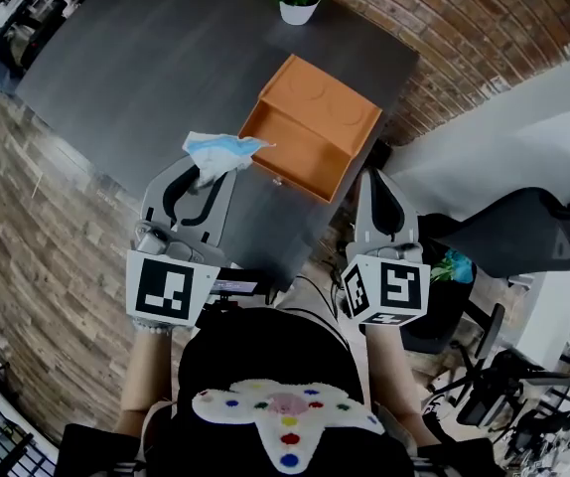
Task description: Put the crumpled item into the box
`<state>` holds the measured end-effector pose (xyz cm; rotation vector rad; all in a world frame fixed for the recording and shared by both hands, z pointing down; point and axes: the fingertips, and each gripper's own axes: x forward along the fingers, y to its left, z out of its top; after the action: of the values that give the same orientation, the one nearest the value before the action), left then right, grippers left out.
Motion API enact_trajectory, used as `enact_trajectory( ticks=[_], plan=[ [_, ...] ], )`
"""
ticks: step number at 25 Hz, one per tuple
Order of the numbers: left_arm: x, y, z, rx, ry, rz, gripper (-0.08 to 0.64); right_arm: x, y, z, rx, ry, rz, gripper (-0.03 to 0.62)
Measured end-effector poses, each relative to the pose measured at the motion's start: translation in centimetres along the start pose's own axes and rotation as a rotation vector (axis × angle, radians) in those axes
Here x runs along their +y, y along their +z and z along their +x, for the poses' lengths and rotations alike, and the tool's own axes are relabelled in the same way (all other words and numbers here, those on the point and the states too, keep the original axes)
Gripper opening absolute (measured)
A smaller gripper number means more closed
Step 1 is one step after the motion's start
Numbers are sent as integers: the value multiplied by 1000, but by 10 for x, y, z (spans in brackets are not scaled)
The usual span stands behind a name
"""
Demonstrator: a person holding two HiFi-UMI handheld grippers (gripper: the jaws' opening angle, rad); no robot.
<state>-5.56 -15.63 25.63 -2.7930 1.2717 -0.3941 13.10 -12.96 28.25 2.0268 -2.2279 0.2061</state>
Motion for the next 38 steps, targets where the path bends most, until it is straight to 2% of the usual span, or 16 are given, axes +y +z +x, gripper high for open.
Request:
enact_trajectory(
  ticks=[6, 18, 26, 38],
  plan=[
    [-1, -3, 8, 12, -25, 5, 81, 0, -1, 0, 9, -14, -72, 9],
    [-7, -15, 39, 44, -115, 42, 81, -10, -14, 1, 44, -56, -34, 9],
    [-18, -36, 72, 92, -245, 94, 81, -15, -25, 1, 73, -92, -17, 9],
    [-43, -92, 127, 269, -447, 153, 84, -26, -43, -5, 112, -148, 15, 9]
  ],
)
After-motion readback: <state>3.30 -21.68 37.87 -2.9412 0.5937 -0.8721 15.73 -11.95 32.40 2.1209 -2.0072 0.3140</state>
